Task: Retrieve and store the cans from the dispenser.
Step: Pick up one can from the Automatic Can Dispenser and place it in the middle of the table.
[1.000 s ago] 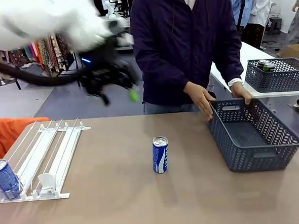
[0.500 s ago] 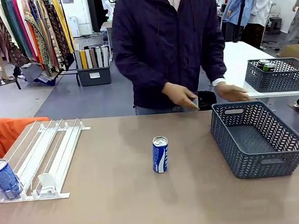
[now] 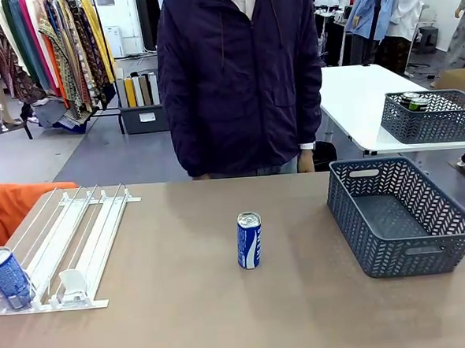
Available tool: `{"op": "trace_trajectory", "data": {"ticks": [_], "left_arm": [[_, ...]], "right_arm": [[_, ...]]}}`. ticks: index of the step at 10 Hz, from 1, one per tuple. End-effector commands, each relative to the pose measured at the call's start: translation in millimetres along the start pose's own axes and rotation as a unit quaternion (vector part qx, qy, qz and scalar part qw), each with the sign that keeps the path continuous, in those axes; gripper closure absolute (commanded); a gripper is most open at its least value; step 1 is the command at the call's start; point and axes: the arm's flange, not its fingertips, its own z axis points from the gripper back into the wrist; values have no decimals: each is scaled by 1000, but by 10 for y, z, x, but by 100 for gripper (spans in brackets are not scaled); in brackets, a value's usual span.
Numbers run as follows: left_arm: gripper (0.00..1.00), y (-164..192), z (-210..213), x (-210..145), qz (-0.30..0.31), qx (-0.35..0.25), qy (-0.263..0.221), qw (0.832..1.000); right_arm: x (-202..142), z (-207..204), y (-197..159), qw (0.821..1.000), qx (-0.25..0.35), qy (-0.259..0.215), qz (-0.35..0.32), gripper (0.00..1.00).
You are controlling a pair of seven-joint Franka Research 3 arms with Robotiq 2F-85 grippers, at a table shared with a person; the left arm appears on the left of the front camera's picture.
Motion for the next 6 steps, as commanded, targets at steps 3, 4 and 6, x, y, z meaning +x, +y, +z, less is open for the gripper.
{"op": "trace_trajectory", "data": {"ticks": [3, 4, 6], "left_arm": [[0, -86, 35, -81, -8, -1, 0, 1000], [0, -86, 35, -81, -8, -1, 0, 1000], [0, -86, 35, -81, -8, -1, 0, 1000]], "right_arm": [[16, -17, 15, 1000, 10, -5, 12, 0], [16, -17, 15, 1000, 10, -5, 12, 0], [16, -17, 15, 1000, 10, -5, 12, 0]]}}
